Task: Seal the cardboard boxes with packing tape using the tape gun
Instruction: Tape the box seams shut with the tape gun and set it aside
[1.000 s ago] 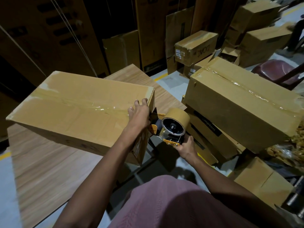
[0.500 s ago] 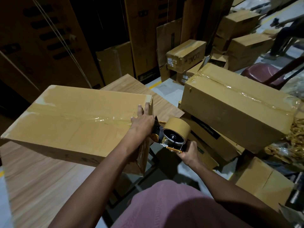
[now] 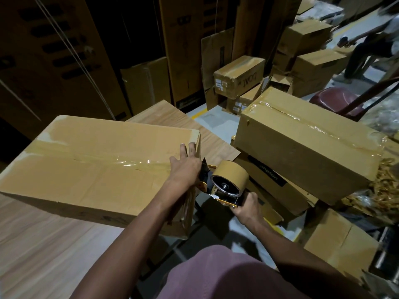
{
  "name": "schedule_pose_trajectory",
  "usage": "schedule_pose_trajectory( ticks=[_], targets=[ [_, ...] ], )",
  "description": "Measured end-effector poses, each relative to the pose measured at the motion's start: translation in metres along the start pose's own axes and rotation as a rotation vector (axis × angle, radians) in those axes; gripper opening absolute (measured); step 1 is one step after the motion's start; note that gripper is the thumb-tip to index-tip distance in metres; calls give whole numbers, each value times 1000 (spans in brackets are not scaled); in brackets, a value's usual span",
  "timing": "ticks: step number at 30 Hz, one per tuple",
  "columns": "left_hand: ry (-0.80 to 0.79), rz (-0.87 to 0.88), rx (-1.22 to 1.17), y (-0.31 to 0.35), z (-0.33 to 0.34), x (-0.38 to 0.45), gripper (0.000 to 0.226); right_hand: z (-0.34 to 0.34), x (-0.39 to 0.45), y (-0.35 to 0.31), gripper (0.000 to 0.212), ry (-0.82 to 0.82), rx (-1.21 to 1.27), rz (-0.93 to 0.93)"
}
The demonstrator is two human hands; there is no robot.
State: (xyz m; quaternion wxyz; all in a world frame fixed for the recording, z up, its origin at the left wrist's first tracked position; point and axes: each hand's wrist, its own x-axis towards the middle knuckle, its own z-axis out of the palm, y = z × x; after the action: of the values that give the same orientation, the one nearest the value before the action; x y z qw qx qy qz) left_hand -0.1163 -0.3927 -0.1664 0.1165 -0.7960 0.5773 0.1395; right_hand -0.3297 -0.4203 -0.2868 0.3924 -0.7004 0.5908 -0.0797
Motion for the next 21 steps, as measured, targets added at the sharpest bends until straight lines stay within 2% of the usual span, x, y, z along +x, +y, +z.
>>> schedule_pose_trajectory(
  ticks=[3, 5, 7, 11, 13, 18, 21],
  targets=[
    [27, 12, -37, -2, 5, -1, 34, 2, 10, 18, 13, 45, -42, -3],
    [50, 18, -44, 0, 8, -3, 18, 3, 8, 37, 9, 59, -34, 69],
    [66, 16, -39, 1, 8, -3, 12, 2, 1, 50, 8, 102, 24, 154],
    [26, 22, -11, 5, 2, 0, 29, 6, 3, 48, 7, 162, 228, 275],
    [2, 23, 18, 6, -3, -2, 28, 12, 13, 40, 9, 171, 379, 308],
    [37, 28, 57, 6, -6, -4, 24, 28, 21, 19, 18, 60, 642, 288],
    [43, 23, 105, 8, -2, -2, 28, 32, 25, 2, 11, 38, 803, 304]
  ],
)
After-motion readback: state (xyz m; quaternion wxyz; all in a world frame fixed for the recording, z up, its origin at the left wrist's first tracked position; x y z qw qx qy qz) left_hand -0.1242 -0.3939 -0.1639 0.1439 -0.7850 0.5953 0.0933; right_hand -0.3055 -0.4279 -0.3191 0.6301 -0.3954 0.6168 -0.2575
